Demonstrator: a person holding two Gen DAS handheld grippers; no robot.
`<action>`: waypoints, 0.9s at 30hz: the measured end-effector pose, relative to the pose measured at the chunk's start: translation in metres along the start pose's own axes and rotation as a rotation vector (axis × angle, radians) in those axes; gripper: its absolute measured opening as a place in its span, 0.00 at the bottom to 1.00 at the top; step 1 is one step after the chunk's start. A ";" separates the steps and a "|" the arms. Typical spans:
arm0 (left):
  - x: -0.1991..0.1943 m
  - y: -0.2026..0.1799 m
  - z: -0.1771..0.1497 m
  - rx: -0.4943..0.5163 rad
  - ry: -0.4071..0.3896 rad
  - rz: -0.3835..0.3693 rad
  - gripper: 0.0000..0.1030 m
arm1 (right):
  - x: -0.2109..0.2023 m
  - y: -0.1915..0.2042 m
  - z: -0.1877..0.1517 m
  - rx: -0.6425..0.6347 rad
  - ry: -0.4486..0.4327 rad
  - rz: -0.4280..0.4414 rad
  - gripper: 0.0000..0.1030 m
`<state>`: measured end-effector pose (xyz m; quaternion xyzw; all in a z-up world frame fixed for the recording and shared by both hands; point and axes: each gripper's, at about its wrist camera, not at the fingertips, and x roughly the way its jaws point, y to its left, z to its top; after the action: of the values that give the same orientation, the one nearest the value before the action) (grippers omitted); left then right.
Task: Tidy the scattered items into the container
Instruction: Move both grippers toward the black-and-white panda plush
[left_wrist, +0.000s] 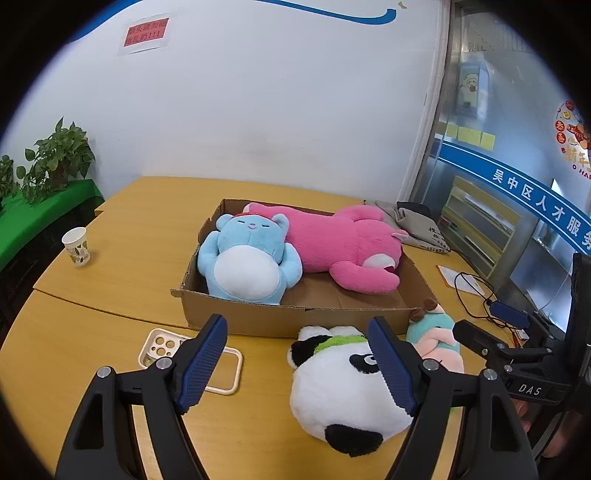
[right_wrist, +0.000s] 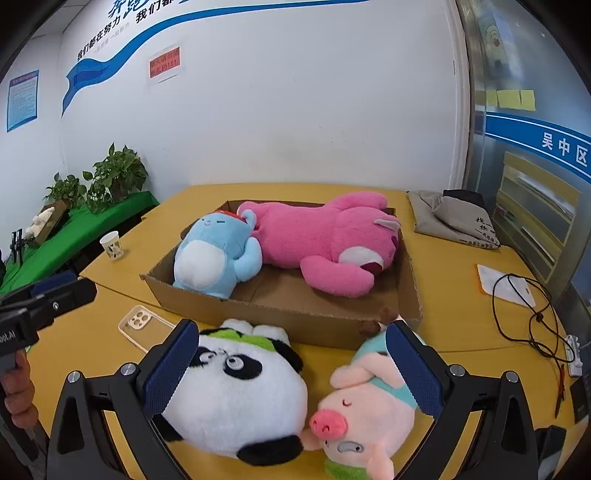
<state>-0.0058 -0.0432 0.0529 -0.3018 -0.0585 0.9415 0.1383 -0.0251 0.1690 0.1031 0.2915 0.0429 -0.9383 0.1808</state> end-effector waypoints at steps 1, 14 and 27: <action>0.001 -0.001 -0.001 0.005 0.009 -0.006 0.76 | -0.001 -0.002 -0.002 0.000 0.002 -0.003 1.00; 0.042 -0.002 -0.012 0.026 0.106 -0.061 0.76 | 0.015 -0.013 -0.013 0.009 0.046 -0.015 1.00; 0.083 0.000 -0.018 0.004 0.232 -0.175 0.76 | 0.047 0.013 -0.022 -0.172 0.089 0.146 1.00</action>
<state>-0.0599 -0.0180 -0.0080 -0.4020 -0.0663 0.8848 0.2263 -0.0442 0.1466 0.0587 0.3186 0.1099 -0.9017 0.2707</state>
